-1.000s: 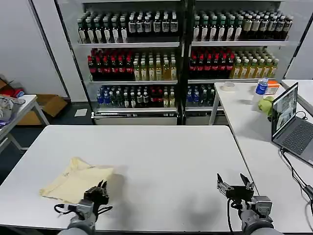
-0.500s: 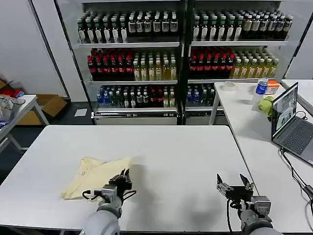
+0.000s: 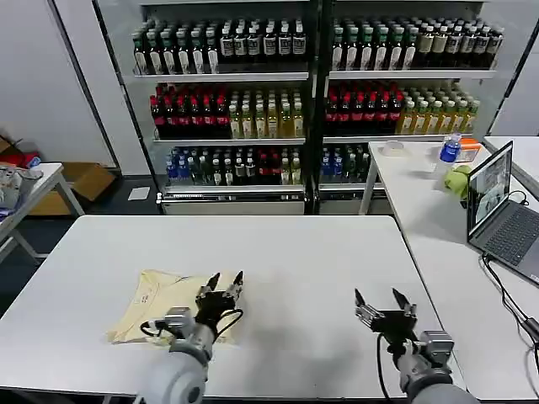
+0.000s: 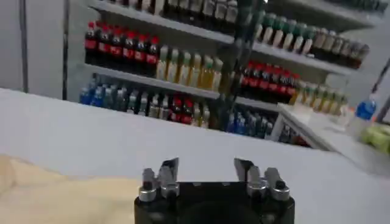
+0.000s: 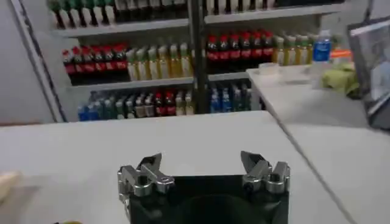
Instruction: Fold and organize the clothes.
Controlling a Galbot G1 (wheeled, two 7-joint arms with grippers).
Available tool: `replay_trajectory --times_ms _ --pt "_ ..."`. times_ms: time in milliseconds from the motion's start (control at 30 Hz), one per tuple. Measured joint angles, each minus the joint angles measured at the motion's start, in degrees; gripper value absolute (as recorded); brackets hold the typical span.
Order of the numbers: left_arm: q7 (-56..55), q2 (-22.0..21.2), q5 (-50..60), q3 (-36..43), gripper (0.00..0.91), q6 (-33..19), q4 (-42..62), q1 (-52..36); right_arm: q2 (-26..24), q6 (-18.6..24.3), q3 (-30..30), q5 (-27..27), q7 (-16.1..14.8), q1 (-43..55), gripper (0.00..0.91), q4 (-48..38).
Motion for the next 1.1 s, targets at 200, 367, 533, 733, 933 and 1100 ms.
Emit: replay_trajectory --times_ms 200,367,533,733,933,1100 --pt "1.12 3.17 -2.36 -8.24 0.907 -1.87 -4.33 5.94 2.5 0.9 -5.96 4.48 1.34 6.37 0.907 -3.55" --pt "1.44 4.28 -3.35 -15.05 0.907 -2.73 -7.24 10.97 6.51 1.24 -11.4 8.76 3.08 12.11 0.907 -8.32" --pt "1.55 4.37 -3.99 -20.18 0.907 -3.21 -9.44 14.58 11.57 2.01 -16.74 12.34 4.67 17.05 0.907 -13.87" --pt "1.73 3.88 -4.48 -24.58 0.907 -3.71 -11.55 18.08 17.45 2.63 -21.4 15.74 6.21 21.2 0.907 -19.9" --pt "1.85 3.4 -4.75 -26.95 0.907 -3.88 -12.97 20.14 21.99 3.21 -24.03 17.54 7.05 23.37 0.907 -25.15" --pt "2.06 2.95 -4.96 -27.93 0.907 -3.49 -13.66 21.31 24.15 3.38 -25.41 18.11 7.76 24.08 0.907 -28.3"
